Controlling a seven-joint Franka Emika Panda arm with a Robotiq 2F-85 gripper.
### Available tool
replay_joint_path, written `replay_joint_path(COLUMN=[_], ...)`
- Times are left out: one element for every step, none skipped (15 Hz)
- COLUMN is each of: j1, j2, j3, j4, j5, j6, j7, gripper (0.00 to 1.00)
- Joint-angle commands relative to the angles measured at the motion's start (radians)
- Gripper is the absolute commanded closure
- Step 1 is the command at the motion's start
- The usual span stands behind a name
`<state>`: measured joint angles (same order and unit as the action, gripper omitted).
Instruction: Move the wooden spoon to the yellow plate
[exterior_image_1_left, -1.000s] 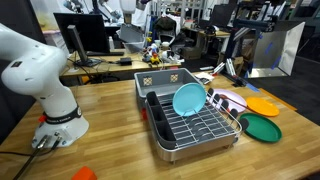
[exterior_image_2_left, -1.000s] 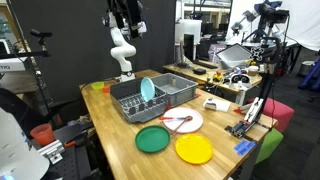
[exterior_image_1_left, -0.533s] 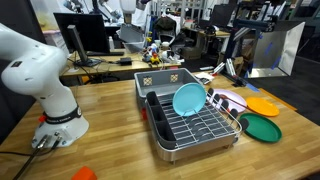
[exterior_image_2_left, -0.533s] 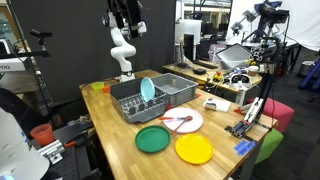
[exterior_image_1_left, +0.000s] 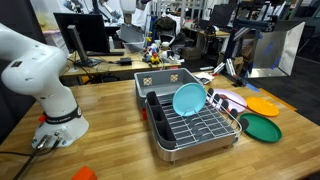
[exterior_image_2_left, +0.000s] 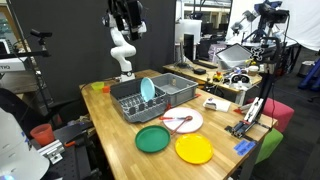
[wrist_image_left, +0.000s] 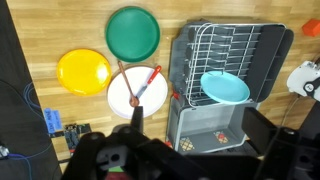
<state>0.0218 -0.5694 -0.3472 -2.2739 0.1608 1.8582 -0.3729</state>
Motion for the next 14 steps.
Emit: replay_joint_path(j1=[-0.018,-0.013,-0.011,-0.011,-0.010,-0.009,-0.025,-0.023,-0.023,-0.023,-0.025,-0.026,-0.026,-0.025], j2=[0.069,0.095,0.123,0.155,0.182,0.207,0.180,0.207,0.223,0.226,0.222,0.216,0.213,0.211], j3=[0.027,0.031,0.042,0.057,0.070,0.086,0.090,0.102,0.107,0.108,0.107,0.105,0.105,0.105], j4=[-0.008,-0.008,-0.010,-0.013,-0.016,-0.028,-0.021,-0.023,-0.023,-0.022,-0.022,-0.021,-0.021,-0.021], j5=[0.018,0.025,0.022,0.017,0.021,0.037,0.021,0.026,0.027,0.026,0.026,0.026,0.026,0.026], j6=[0.018,0.008,0.011,0.025,0.045,0.110,0.050,0.082,0.098,0.101,0.101,0.101,0.101,0.101], j7=[-0.051,-0.058,-0.064,-0.058,-0.054,-0.042,-0.041,-0.040,-0.039,-0.039,-0.039,-0.039,-0.039,-0.039], gripper=[0.00,0.00,0.00,0.00,0.00,0.00,0.00,0.00,0.00,0.00,0.00,0.00,0.00,0.00])
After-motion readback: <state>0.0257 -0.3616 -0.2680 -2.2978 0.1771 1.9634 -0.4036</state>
